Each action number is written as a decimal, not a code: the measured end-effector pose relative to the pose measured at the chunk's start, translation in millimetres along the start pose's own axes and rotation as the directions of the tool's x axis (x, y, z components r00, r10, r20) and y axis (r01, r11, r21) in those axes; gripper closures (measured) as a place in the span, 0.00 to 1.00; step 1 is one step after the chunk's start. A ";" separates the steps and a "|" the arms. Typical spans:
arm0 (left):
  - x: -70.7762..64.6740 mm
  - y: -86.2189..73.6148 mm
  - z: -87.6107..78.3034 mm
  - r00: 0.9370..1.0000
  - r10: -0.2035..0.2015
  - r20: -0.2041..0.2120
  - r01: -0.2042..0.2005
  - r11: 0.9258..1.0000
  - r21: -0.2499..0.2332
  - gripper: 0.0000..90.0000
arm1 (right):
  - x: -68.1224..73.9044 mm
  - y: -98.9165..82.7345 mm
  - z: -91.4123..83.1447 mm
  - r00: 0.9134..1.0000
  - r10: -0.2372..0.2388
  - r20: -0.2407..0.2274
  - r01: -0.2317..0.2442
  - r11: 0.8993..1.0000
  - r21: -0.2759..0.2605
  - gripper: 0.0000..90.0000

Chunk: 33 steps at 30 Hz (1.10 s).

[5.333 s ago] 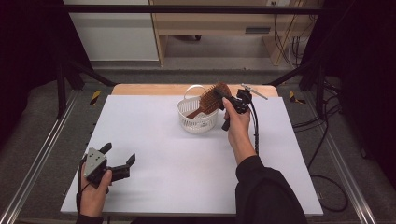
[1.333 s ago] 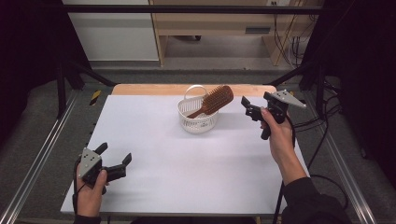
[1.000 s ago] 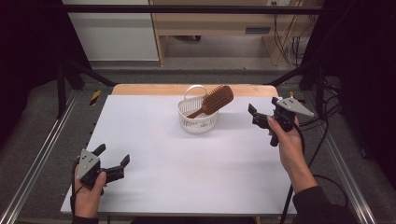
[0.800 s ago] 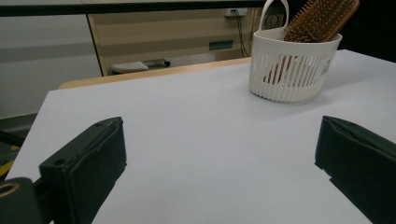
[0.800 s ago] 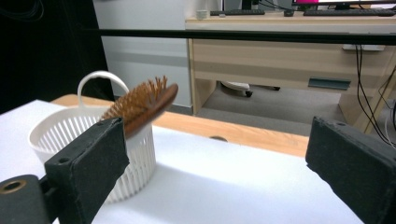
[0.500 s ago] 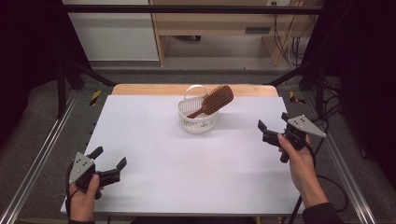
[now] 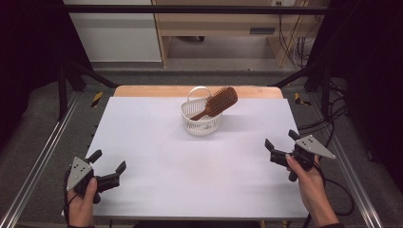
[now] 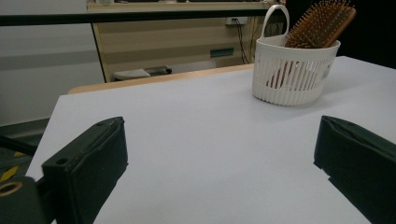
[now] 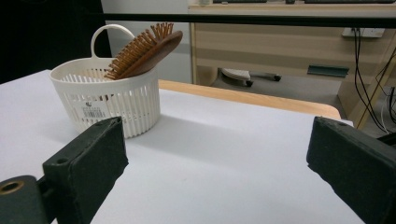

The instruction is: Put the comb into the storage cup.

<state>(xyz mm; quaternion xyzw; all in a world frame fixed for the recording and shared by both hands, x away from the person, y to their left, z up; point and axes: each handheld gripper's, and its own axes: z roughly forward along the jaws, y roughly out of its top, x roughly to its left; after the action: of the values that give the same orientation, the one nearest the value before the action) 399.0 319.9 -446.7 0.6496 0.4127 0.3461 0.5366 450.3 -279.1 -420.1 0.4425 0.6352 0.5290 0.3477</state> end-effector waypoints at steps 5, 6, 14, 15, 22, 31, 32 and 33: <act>2.3 0.8 -3.7 1.000 -0.024 0.005 0.024 0.999 -0.026 0.03 | -2.4 -8.2 -6.1 1.000 0.008 0.000 -0.008 1.000 0.004 0.05; 2.6 1.1 -4.6 0.999 -0.032 0.010 0.033 0.999 -0.036 0.03 | -2.5 -9.8 -7.2 1.000 0.010 -0.001 -0.010 1.000 0.006 0.05; 5.5 1.5 -10.9 0.998 -0.063 0.021 0.064 0.994 -0.086 0.03 | -1.0 -23.8 -12.7 1.000 0.012 -0.012 -0.012 1.000 0.003 0.05; 5.6 1.5 -11.3 0.997 -0.067 0.026 0.069 0.993 -0.091 0.03 | -0.2 -25.0 -13.2 1.000 0.014 -0.014 -0.014 1.000 0.003 0.05; 2.2 2.3 -11.1 0.997 -0.062 0.047 0.067 0.992 -0.107 0.03 | 6.0 -31.0 -13.5 0.999 -0.019 -0.038 0.019 1.000 -0.012 0.05; -6.3 4.4 -6.3 0.994 -0.068 0.081 0.077 0.991 -0.113 0.03 | 24.2 -35.0 -5.5 0.993 -0.055 -0.107 0.051 0.998 -0.044 0.04; -7.2 4.6 -5.9 0.994 -0.072 0.081 0.081 0.990 -0.116 0.03 | 26.2 -34.5 -4.5 0.992 -0.059 -0.110 0.054 0.997 -0.047 0.04; -8.0 4.8 -5.4 0.994 -0.073 0.082 0.082 0.990 -0.116 0.03 | 27.9 -33.9 -3.4 0.992 -0.057 -0.113 0.051 0.997 -0.050 0.04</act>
<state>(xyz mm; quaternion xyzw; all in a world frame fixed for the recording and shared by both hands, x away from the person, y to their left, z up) 391.6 314.5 -441.0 0.6127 0.3950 0.3236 0.6031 430.4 -256.1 -451.9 0.3858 0.6532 0.5586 0.3353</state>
